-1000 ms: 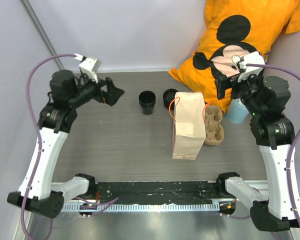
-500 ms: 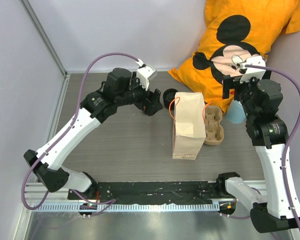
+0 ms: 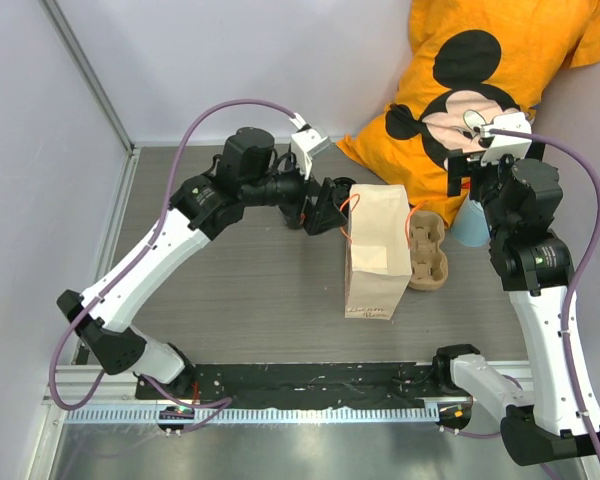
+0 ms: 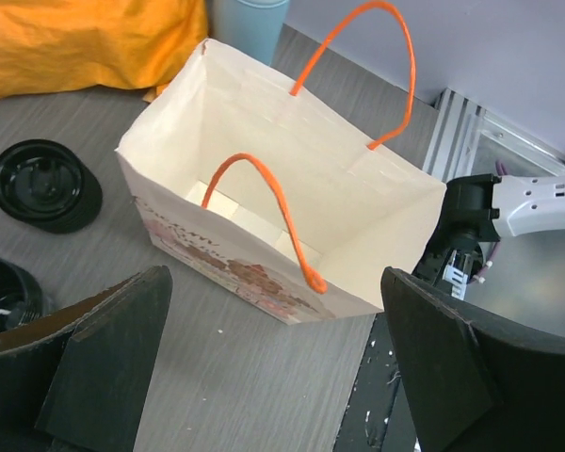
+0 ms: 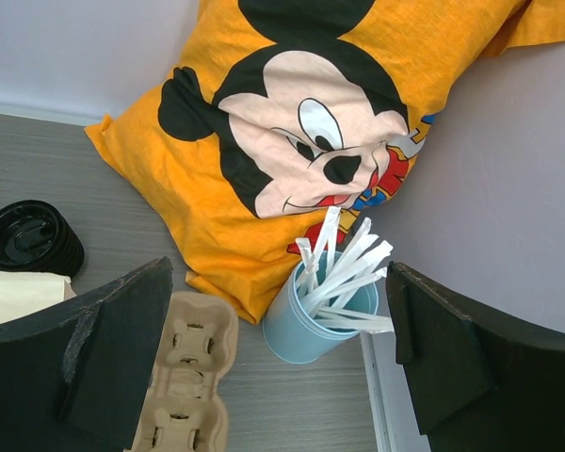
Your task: Pack the takeout coffee
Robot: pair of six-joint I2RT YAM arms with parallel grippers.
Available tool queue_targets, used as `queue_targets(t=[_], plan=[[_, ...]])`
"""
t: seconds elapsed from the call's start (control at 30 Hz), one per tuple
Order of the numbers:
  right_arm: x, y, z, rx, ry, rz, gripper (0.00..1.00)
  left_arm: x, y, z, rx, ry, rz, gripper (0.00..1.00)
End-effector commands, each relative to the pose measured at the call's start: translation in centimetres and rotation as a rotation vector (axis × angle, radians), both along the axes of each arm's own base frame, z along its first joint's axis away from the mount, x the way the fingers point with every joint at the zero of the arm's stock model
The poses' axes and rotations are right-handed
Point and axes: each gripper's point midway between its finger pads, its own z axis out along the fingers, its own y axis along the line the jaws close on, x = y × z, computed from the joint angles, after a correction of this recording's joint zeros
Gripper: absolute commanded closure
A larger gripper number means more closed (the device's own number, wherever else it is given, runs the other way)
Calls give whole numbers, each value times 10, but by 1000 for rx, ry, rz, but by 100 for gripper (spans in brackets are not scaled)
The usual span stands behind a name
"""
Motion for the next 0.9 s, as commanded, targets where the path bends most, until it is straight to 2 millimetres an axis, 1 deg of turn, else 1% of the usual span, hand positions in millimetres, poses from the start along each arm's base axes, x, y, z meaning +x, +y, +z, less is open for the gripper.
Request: queue_targets(t=[0.0, 0.03, 0.1, 0.17, 0.2, 0.23, 0.27, 0.33, 0.37, 0.43, 0.47, 0.53, 0.57, 0.63, 0.73, 0.77, 0.83, 0.87], plan=[[-3, -5, 20, 14, -74, -21, 1, -5, -16, 6, -20, 3, -39, 3], [-3, -4, 20, 15, -74, -19, 1, -1, -17, 4, -10, -4, -23, 3], [-5, -5, 22, 19, -81, -20, 1, 1, -23, 0, 1, -5, -28, 9], [-7, -4, 24, 23, -86, -17, 1, 4, -26, 0, 4, -5, -25, 11], [-7, -4, 23, 24, -84, -14, 1, 4, -27, -1, 7, -4, -27, 18], [-7, -4, 23, 29, -85, -15, 1, 4, -28, 1, 6, -9, -26, 21], [-7, -4, 23, 29, -85, -16, 1, 5, -28, 1, 7, -12, -21, 29], [-8, -3, 24, 33, -88, -10, 1, 5, -30, 0, 9, -11, -26, 41], [-8, -2, 23, 34, -87, -5, 1, 4, -30, 0, 9, -10, -25, 49], [-8, -1, 23, 37, -84, -1, 1, 4, -29, 1, 10, -16, -26, 57], [-8, -1, 23, 39, -86, 1, 1, 4, -29, 2, 8, -17, -24, 64], [-7, 0, 21, 39, -79, 7, 1, 4, -28, 3, 7, -22, -23, 68], [-6, 1, 21, 40, -78, 8, 1, 3, -28, 4, 8, -23, -24, 75], [-6, 1, 20, 40, -76, 8, 1, 2, -26, 5, 11, -29, -25, 81], [-7, 1, 22, 41, -81, 11, 2, 0, -19, 6, 29, -45, -20, 97], [-6, 1, 21, 41, -78, 13, 2, -1, -17, 6, 33, -52, -19, 100], [-7, 2, 22, 42, -80, 16, 1, -2, -12, 4, 56, -70, -22, 100], [-6, 2, 21, 42, -76, 17, 1, -3, -9, 8, 55, -85, -21, 100]])
